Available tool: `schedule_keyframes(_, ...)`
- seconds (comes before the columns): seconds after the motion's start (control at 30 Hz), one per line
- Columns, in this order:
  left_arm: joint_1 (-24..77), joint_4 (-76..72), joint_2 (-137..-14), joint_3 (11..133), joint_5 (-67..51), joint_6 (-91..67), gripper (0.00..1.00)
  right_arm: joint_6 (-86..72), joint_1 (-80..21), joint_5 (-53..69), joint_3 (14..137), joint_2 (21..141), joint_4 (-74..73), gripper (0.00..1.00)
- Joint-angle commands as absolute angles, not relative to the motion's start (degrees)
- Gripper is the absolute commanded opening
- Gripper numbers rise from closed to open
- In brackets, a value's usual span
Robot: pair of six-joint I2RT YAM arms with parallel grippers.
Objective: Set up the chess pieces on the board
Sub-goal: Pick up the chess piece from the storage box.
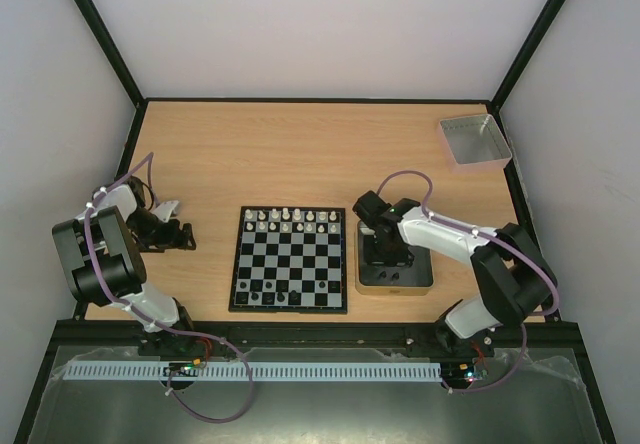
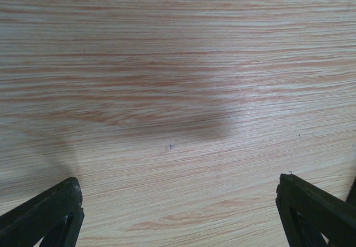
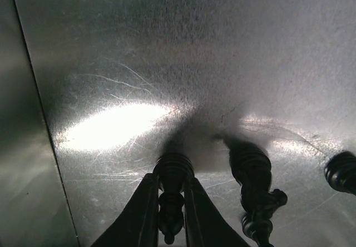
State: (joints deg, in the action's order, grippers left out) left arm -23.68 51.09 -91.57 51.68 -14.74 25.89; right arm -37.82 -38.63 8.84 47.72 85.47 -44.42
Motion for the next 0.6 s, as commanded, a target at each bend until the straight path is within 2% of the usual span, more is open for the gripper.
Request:
schedule_keyframes(0.0,-23.5,52.09,-92.1,51.2,-14.83,25.73,0.94,-37.21,-38.38,7.12,49.43,86.08,-45.29,0.1)
schedule_keyframes(0.3,-23.39,52.19,-92.37,51.22,-15.28,26.1,0.94,-37.38,-39.84,5.15,59.71,81.49,-56.71,0.09)
schedule_keyframes(0.57,-23.2,52.18,-92.24,51.24,-15.34,26.1,0.94,-44.43,-57.73,5.62,70.72,86.64,-59.66,0.09)
